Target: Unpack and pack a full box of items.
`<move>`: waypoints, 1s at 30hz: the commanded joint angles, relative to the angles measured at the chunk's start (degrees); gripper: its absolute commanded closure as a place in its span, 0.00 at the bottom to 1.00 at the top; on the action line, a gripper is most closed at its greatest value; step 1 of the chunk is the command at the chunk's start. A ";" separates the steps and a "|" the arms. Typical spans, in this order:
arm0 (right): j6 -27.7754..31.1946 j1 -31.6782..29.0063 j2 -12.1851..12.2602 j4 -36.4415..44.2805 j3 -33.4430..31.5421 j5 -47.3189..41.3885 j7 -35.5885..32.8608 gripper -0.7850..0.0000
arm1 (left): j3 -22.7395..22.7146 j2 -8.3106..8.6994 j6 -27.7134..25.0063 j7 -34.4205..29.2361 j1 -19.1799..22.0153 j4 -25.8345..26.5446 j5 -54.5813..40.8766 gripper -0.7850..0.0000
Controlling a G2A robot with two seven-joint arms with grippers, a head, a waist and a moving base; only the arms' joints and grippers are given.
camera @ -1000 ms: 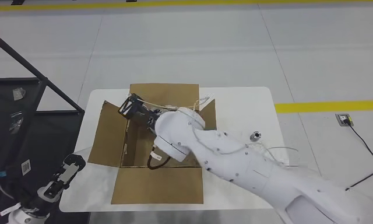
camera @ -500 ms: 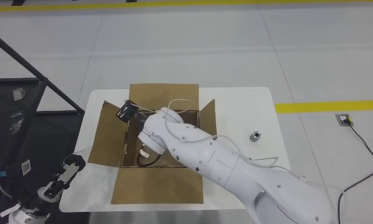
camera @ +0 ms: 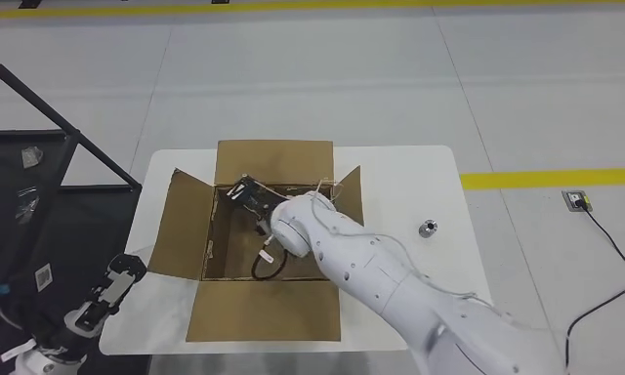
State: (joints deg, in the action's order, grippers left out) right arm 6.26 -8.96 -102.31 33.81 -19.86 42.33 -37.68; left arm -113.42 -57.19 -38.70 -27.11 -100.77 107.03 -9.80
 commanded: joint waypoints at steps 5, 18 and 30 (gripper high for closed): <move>7.50 -1.24 -1.88 -7.75 0.51 0.94 5.05 1.00 | 0.13 -0.37 0.67 1.45 -1.25 0.90 1.50 0.00; 9.82 -0.11 -7.32 -16.47 0.89 1.74 1.25 0.08 | 0.61 -0.99 1.71 3.30 -2.22 2.72 3.82 0.00; 10.95 1.65 -8.54 -17.57 0.20 4.92 8.57 0.09 | -1.71 -1.38 2.60 5.52 -1.58 1.68 2.81 0.00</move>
State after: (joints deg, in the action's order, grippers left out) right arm 17.12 -7.32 -110.95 15.97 -19.65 46.80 -30.38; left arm -114.83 -58.56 -36.24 -21.67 -102.44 108.97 -6.80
